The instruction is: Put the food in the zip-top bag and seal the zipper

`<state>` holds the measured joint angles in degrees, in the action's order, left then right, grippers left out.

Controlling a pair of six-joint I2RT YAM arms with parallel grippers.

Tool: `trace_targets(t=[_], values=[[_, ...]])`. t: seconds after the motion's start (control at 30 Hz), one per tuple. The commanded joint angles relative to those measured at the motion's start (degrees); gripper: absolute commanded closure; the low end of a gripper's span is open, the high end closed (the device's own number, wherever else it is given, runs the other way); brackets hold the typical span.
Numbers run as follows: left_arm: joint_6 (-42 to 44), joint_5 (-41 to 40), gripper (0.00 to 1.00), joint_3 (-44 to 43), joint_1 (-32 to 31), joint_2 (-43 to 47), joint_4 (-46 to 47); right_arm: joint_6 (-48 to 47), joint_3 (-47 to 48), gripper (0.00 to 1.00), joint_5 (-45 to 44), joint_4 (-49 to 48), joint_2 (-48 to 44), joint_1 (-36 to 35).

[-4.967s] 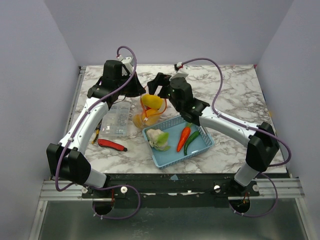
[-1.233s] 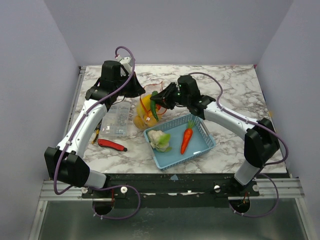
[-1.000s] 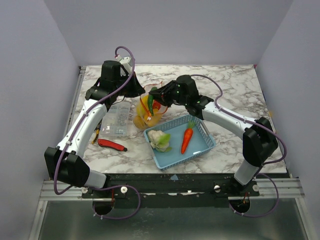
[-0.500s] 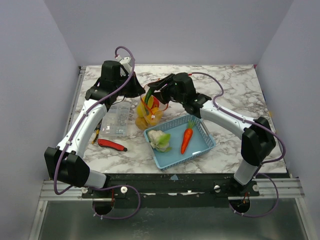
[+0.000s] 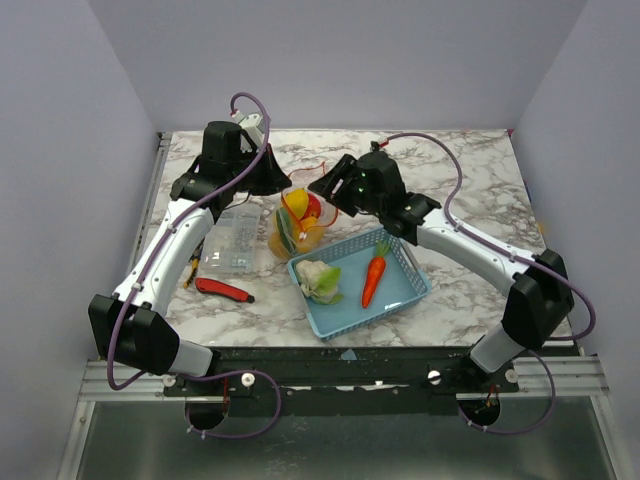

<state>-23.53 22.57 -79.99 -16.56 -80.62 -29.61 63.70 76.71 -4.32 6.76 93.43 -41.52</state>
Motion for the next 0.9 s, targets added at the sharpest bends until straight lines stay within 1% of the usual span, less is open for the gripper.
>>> trace_targets(t=[0.0, 0.1, 0.13, 0.2, 0.3, 0.37, 0.47, 0.63, 0.73, 0.87], values=[[-0.1, 1.3, 1.0, 0.3, 0.3, 1.4, 1.8, -16.7, -3.4, 0.36, -2.5, 2.8, -6.7, 0.0], [-0.2, 1.6, 1.0, 0.3, 0.3, 1.3, 1.7, -25.0, -6.8, 0.36, -3.4, 3.9, -11.8, 0.0], [-0.1, 1.7, 1.0, 0.3, 0.3, 1.3, 1.7, -26.8, -8.5, 0.36, -5.3, 4.2, -14.2, 0.0], [-0.2, 1.7, 1.0, 0.2, 0.3, 1.3, 1.6, -29.5, -12.9, 0.33, -8.4, 4.4, -18.6, 0.0], [0.0, 1.5, 1.0, 0.2, 0.3, 1.4, 1.7, -31.0, -18.6, 0.27, -11.1, 6.6, -23.4, 0.0], [-0.1, 1.6, 1.0, 0.2, 0.3, 1.3, 1.6, -29.5, -21.1, 0.25, -12.1, 9.6, -24.6, 0.0], [-0.2, 1.8, 1.0, 0.2, 0.3, 1.1, 1.6, -24.8, -24.5, 0.25, -13.2, 13.5, -24.8, 0.0], [-0.2, 1.7, 1.0, 0.3, 0.3, 1.1, 1.6, -15.9, -29.0, 0.25, -15.2, 15.9, -23.3, 0.0], [-0.2, 1.7, 1.0, 0.3, 0.2, 1.0, 1.6, -13.0, -29.2, 0.27, -16.6, 16.9, -20.4, 0.0], [-0.1, 1.6, 1.0, 0.3, 0.2, 1.0, 1.6, -10.8, -27.1, 0.31, -17.2, 19.5, -15.3, 0.0]])
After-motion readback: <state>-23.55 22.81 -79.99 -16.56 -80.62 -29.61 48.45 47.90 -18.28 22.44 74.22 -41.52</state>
